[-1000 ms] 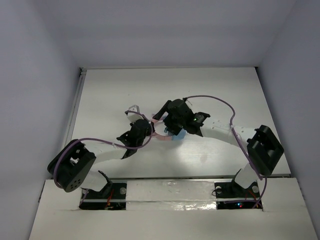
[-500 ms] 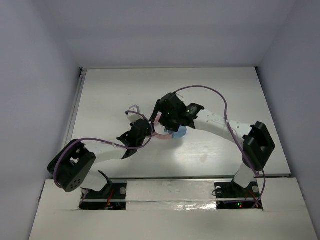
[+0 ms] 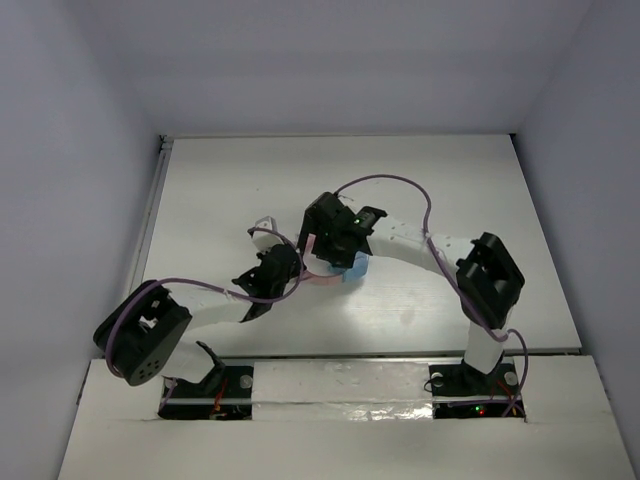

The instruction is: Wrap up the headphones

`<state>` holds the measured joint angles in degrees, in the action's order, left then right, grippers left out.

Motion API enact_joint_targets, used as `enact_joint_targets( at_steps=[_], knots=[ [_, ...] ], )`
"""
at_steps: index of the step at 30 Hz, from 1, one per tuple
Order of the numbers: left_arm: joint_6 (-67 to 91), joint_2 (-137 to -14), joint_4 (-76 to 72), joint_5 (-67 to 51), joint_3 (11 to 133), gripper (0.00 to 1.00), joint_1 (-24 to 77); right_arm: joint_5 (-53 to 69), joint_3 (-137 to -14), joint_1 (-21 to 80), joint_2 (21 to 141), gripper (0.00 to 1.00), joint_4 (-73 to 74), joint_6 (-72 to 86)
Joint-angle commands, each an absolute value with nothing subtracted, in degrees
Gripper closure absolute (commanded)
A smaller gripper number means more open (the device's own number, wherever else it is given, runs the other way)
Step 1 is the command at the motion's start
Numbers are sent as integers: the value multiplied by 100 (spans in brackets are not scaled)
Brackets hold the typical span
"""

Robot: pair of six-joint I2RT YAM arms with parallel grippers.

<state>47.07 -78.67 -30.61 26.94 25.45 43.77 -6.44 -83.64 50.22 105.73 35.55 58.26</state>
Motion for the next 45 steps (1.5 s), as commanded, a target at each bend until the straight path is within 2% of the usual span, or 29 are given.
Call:
enact_joint_targets(
  at_steps=[1, 2, 3, 4, 5, 6, 7, 8, 10, 12, 14, 17, 18, 19, 22, 25, 28, 30, 33, 34, 35, 36, 37, 38, 45],
  knots=[
    [4886, -7445, -3691, 2777, 2584, 100, 4430, -847, -8290, 5414, 10363, 0, 3121, 5748],
    [4913, -7340, -3665, 2803, 2567, 100, 4430, -400, -8680, 5318, 10763, 0, 3581, 5609],
    [4930, -7252, -3665, 2882, 2540, 100, 4430, -570, -9032, 5317, 10836, 0, 4395, 5486],
    [4905, -7181, -3674, 2918, 2488, 100, 4430, -650, -9009, 5317, 10654, 0, 4081, 5650],
    [4922, -7085, -3665, 3014, 2470, 100, 4430, -120, -8217, 5239, 9965, 0, 3034, 5869],
    [4931, -7049, -3665, 3041, 2461, 100, 4430, 225, -7983, 5177, 9758, 0, 2823, 6062],
    [4922, -7014, -3674, 3041, 2470, 100, 4430, 333, -8059, 5177, 9712, 0, 2961, 6056],
    [4904, -6988, -3639, 3050, 2496, 100, 4430, 299, -8730, 5177, 9755, 0, 3275, 5890],
    [4904, -6917, -3621, 3094, 2453, 100, 4430, -270, -9087, 5177, 9608, 0, 3858, 5722],
    [4904, -6803, -3525, 3111, 2470, 100, 4430, -413, -8443, 5177, 8969, 0, 3396, 5757],
    [4904, -6602, -3498, 3146, 2444, 100, 4430, -457, -8183, 5124, 8859, 0, 3436, 5897],
    [4992, -6417, -3559, 3155, 2478, 100, 4430, -614, -8279, 5124, 9297, 0, 3191, 5871],
    [4983, -6390, -3603, 3060, 2505, 100, 4430, -1181, -8479, 5124, 9482, 0, 3521, 5854],
    [4975, -6381, -3577, 3024, 2583, 100, 4430, -1343, -9003, 5124, 9788, 0, 3716, 5845],
    [4957, -6276, -3507, 3111, 2558, 100, 4430, -1485, -9515, 5124, 10009, 0, 3472, 5582],
    [4922, -6284, -3428, 3041, 2645, 100, 4430, -1740, -10247, 5176, 10555, 0, 4593, 5529],
    [4826, -6170, -3410, 3032, 2628, 100, 4430, -1565, -8331, 5177, 9366, 1, 3028, 5729],
    [4799, -6126, -3314, 3050, 2611, 100, 4430, -1773, -8193, 5177, 9091, 2, 2725, 5722],
    [4746, -6012, -3165, 3041, 2558, 100, 4430, -2440, -8533, 5177, 8808, 7, 3294, 5537],
    [4737, -5968, -3138, 3032, 2497, 100, 4430, -2548, -8491, 5177, 8659, 15, 3270, 5520],
    [4729, -5855, -3129, 3050, 2461, 100, 4430, -2592, -8377, 5177, 8483, 28, 3174, 5467],
    [4676, -5793, -3007, 3076, 2444, 100, 4430, -2654, -8037, 5177, 8264, 47, 2886, 5441],
    [4641, -5740, -2945, 3085, 2452, 100, 4430, -2689, -7833, 5177, 7809, 80, 2709, 5432],
    [4580, -5600, -2875, 3076, 2452, 100, 4430, -2707, -7622, 5177, 7579, 99, 2559, 5327],
    [4034, -5002, -1295, 2839, 2707, 100, 4430, -2233, -5908, 5177, 5908, 100, 2232, 4773]
  ],
)
